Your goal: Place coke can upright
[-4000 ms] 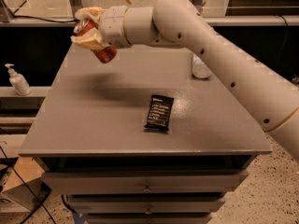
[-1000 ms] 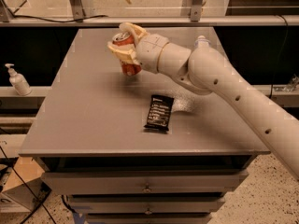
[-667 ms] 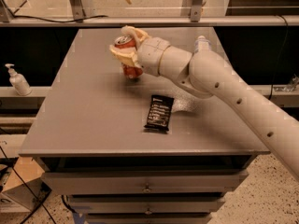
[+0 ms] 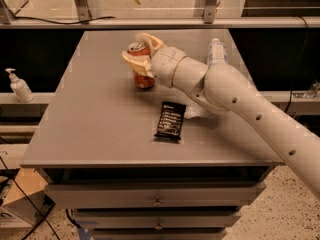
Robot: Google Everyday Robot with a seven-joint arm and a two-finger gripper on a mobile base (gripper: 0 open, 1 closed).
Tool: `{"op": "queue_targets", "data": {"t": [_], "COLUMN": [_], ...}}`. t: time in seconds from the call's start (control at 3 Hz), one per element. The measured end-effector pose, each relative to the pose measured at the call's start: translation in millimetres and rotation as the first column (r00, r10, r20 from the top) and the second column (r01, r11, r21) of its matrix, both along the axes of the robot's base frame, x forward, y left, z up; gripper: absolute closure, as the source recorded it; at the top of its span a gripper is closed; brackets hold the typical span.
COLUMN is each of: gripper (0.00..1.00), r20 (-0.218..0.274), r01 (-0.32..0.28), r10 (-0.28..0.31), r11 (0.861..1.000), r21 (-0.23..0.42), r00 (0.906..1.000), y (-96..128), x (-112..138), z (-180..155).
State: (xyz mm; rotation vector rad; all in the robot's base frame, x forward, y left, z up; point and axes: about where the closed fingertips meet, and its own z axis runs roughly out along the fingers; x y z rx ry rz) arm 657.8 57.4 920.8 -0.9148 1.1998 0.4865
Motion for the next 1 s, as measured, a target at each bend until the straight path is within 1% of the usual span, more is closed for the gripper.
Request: {"op": "queue_targets", "data": {"t": [1.0], "gripper": [0.13], "r20": [-0.003], "r01": [0.005], "r10": [-0.005], "r11": [1.000], "r21": [0.006], "r00": [1.0000], "y": [-1.7], "x": [-0.5], "z": [2.3]}}
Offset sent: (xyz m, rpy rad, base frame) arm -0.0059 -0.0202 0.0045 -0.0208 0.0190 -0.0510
